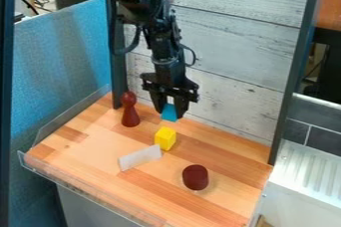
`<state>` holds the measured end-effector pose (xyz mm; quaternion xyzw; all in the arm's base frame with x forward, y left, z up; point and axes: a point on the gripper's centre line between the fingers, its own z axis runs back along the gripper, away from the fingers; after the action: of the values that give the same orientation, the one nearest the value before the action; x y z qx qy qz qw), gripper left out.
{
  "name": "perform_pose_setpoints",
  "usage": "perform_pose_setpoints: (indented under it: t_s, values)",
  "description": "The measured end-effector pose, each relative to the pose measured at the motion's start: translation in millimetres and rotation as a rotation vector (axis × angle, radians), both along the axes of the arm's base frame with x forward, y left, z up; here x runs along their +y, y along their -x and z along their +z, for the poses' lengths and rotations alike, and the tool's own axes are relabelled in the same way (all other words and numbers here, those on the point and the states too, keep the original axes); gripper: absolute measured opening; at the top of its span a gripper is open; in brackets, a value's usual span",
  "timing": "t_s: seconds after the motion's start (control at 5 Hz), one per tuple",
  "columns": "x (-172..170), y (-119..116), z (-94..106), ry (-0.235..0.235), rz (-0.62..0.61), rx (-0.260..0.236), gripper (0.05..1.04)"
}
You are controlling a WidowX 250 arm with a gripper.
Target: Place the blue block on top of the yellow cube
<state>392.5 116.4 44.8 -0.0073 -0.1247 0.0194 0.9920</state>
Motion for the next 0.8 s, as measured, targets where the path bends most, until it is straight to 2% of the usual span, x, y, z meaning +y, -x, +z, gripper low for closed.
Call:
perform_pose_setpoints:
  t_s: [0.4, 0.8]
  values:
    - [18.1, -2.1, -31.2, -0.038, -0.026, 0.027, 0.557]
    - [26.5, -5.9, -39.5, -0.054, -0.007, 0.028, 0.557]
